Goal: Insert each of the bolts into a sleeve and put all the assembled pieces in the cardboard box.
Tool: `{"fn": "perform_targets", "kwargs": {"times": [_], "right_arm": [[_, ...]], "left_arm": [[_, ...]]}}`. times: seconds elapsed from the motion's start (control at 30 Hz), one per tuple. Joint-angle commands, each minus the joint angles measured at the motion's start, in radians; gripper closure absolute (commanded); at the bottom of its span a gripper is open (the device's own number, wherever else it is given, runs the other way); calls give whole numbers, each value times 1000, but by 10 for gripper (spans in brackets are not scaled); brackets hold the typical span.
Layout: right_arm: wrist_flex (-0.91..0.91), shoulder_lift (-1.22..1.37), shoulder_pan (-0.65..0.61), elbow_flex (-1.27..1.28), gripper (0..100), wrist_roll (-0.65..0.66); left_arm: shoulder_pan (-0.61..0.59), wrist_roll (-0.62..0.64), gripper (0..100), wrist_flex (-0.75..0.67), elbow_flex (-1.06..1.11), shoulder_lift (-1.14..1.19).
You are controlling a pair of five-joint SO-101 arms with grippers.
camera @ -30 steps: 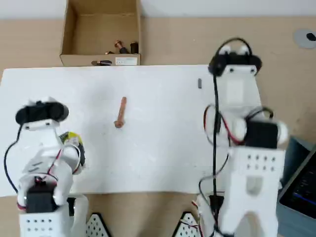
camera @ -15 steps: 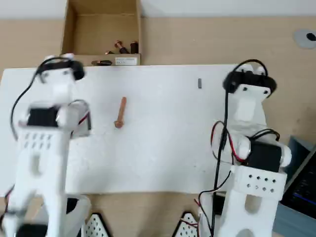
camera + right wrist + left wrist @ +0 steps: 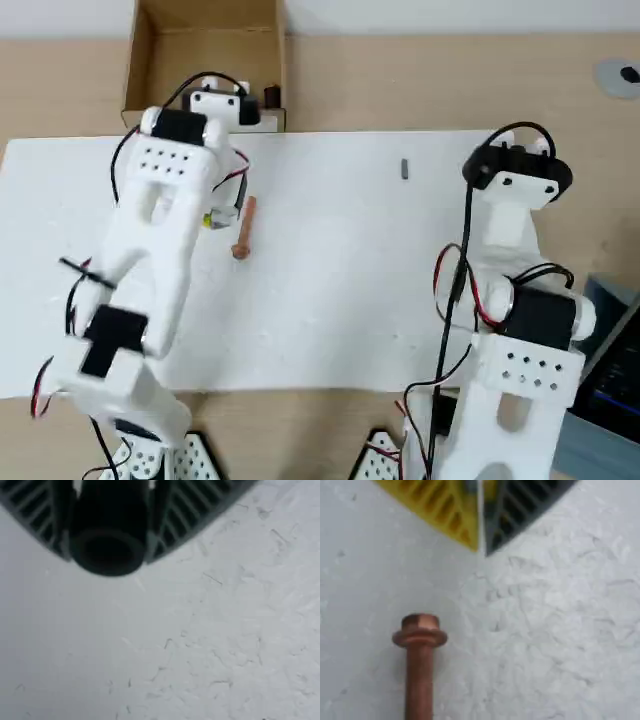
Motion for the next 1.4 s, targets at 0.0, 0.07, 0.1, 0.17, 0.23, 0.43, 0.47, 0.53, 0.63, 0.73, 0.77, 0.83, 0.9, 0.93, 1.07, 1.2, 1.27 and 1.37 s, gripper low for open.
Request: {"fn": "perform_targets", "kwargs": {"times": [0.0, 0.07, 0.1, 0.17, 0.23, 0.43, 0.47, 0.53, 0.63, 0.73, 0.77, 0.83, 0.9, 0.93, 1.07, 1.2, 1.27, 1.37], "right_arm": [[-21, -30, 8, 1, 989, -2], [-23, -30, 8, 1, 989, -2], [-23, -31, 8, 1, 989, -2], [-23, -31, 8, 1, 989, -2], [-25, -31, 8, -1, 989, -3], [-23, -31, 8, -2, 989, -8], [-23, -31, 8, -2, 989, -6], [-25, -31, 8, -2, 989, -3], [-25, -31, 8, -2, 989, -3], [-25, -31, 8, -2, 989, -3], [-25, -31, 8, -2, 989, -3], [-25, -31, 5, -2, 989, -2], [-25, -31, 5, -2, 989, -2], [-25, -31, 5, -2, 989, -2], [-25, -31, 2, -2, 989, -2], [-25, -31, 1, -2, 989, 17], [-25, -31, 4, -1, 989, 34], [-25, -31, 5, -1, 989, 34]], "left_arm": [[11, -25, 928, 6, -78, 45], [11, -26, 885, 6, -78, 61], [11, -26, 872, 6, -78, 67], [12, -26, 861, 5, -78, 68], [12, -28, 860, 2, -78, 70], [35, -97, 854, -2, -72, 70], [44, -98, 839, -2, -78, 70], [61, -98, 800, -2, -78, 70], [89, -95, 795, -3, -71, 70], [87, -94, 801, -26, -71, 104], [83, -94, 801, -32, -77, 125], [66, -95, 801, -44, -84, 170], [57, -98, 801, -52, -97, 217], [48, -98, 801, -52, -110, 242], [12, -98, 802, -52, -192, 329], [-2, -97, 842, -52, -247, 415], [3, -97, 891, -52, -256, 452], [6, -94, 957, -52, -256, 504]]}}
